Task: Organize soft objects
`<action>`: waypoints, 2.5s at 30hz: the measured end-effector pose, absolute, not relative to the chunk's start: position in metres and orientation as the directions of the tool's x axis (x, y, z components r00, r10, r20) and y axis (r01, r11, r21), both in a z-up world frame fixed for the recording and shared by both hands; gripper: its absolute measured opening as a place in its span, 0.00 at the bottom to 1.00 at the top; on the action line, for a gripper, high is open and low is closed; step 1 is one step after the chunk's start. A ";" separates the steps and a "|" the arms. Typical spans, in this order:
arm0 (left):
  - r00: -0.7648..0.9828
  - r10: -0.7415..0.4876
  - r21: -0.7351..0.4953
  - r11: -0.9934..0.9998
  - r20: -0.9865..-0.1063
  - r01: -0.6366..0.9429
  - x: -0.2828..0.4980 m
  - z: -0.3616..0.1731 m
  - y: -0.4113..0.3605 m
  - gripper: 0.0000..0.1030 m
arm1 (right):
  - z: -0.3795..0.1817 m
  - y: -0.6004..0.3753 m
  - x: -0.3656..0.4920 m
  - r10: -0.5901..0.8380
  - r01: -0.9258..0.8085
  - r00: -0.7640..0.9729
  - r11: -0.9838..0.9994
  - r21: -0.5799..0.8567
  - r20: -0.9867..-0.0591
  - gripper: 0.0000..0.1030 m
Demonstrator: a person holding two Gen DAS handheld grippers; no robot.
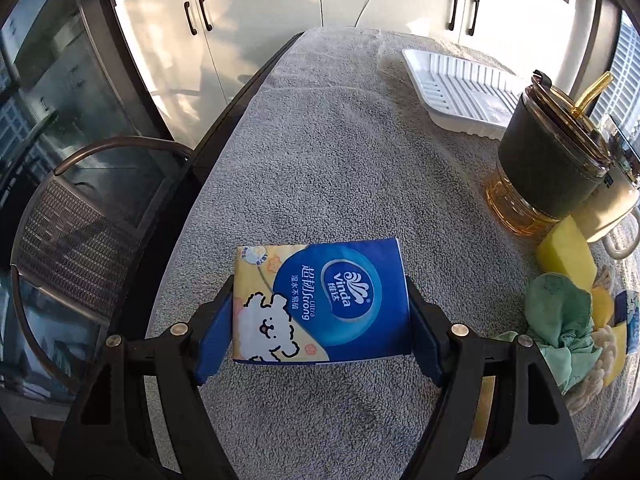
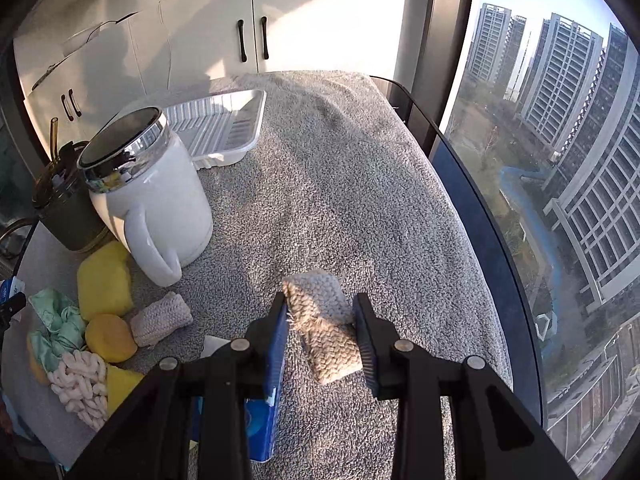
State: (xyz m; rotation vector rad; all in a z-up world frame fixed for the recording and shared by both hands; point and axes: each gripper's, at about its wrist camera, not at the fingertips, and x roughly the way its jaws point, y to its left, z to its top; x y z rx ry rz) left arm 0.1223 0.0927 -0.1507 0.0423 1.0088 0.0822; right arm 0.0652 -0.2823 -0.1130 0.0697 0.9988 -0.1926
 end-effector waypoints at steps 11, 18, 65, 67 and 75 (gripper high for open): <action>0.532 0.119 0.100 0.993 -0.839 -0.064 0.201 -0.157 0.109 0.72 | -0.122 -0.306 0.133 -0.154 0.201 0.518 0.978 -0.055 -0.841 0.33; 0.530 0.139 0.131 0.990 -0.837 -0.053 0.253 -0.167 0.108 0.72 | -0.128 -0.316 0.179 -0.139 0.193 0.506 0.980 -0.045 -0.851 0.33; 0.534 -0.107 0.168 0.881 -0.839 0.442 0.382 -0.167 -0.078 0.73 | -0.152 -0.202 0.368 0.103 -0.308 0.389 0.951 -0.024 -0.915 0.34; 0.529 -0.115 0.160 0.880 -0.841 0.447 0.381 -0.164 -0.078 0.73 | -0.150 -0.202 0.366 0.109 -0.306 0.391 0.952 -0.018 -0.914 0.35; 0.590 -0.103 0.168 0.907 -0.801 0.387 0.375 -0.137 -0.063 0.73 | -0.134 -0.212 0.354 0.126 -0.276 0.427 0.961 0.003 -0.896 0.54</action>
